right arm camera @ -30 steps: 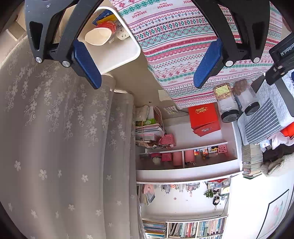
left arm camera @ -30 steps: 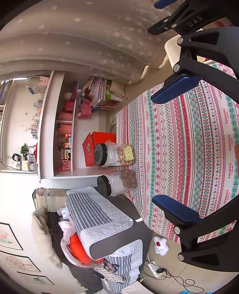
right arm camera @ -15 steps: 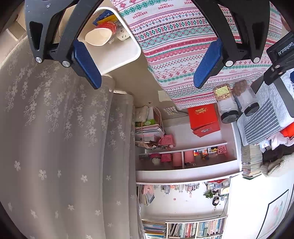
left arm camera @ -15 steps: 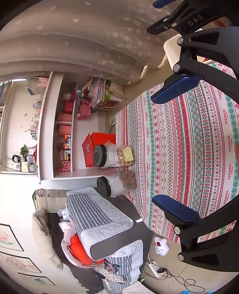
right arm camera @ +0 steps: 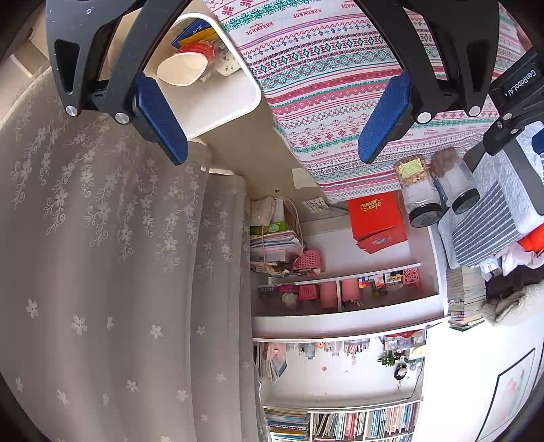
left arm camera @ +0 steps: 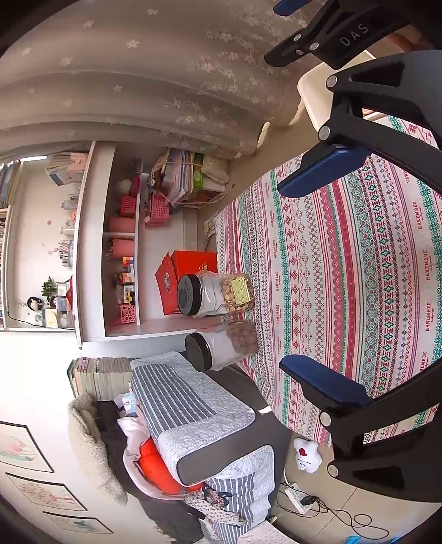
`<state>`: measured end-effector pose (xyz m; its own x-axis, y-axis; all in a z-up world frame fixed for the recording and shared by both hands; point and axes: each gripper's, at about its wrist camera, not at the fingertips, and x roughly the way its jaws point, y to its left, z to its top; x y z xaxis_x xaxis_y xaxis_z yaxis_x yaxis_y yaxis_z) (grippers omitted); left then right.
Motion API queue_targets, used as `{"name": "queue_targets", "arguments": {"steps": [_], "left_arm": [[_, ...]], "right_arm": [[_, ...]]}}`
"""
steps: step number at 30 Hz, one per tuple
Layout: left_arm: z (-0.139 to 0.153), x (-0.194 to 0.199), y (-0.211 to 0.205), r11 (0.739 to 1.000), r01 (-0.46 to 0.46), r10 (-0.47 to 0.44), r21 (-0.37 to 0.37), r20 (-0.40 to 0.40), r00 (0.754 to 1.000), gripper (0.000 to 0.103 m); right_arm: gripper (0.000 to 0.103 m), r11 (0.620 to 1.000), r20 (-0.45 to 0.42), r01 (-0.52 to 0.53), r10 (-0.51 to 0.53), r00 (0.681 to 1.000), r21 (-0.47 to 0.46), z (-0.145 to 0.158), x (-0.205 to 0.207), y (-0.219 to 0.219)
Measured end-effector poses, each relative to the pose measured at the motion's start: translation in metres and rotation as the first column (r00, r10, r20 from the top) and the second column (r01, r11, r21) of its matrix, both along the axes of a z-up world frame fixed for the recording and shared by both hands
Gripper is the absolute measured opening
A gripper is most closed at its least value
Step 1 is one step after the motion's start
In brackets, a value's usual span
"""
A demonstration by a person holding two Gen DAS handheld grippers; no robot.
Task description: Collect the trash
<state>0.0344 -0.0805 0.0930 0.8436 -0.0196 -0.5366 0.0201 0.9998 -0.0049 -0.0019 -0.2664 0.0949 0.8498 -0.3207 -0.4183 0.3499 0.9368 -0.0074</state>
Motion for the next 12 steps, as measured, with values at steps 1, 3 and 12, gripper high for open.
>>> {"name": "queue_targets", "arguments": {"steps": [1,3,12], "left_arm": [[-0.0009,0.0006,0.0000,1.000,0.002,-0.002,0.001,-0.003,1.000,0.087],[-0.0019,0.0023,0.0007,1.000,0.003,-0.003,-0.005,-0.012,1.000,0.087],[-0.0046,0.0047,0.0001,1.000,0.010,-0.011,-0.022,-0.049,0.999,0.091]], "right_arm": [[0.096,1.000,-0.001,0.000,0.000,1.000,0.001,0.0000,0.0000,0.0000],[0.096,1.000,0.001,0.004,-0.004,1.000,-0.001,0.0003,-0.0001,-0.0001],[0.096,1.000,-0.003,0.002,-0.002,1.000,0.001,0.0002,-0.0004,-0.0003]]}}
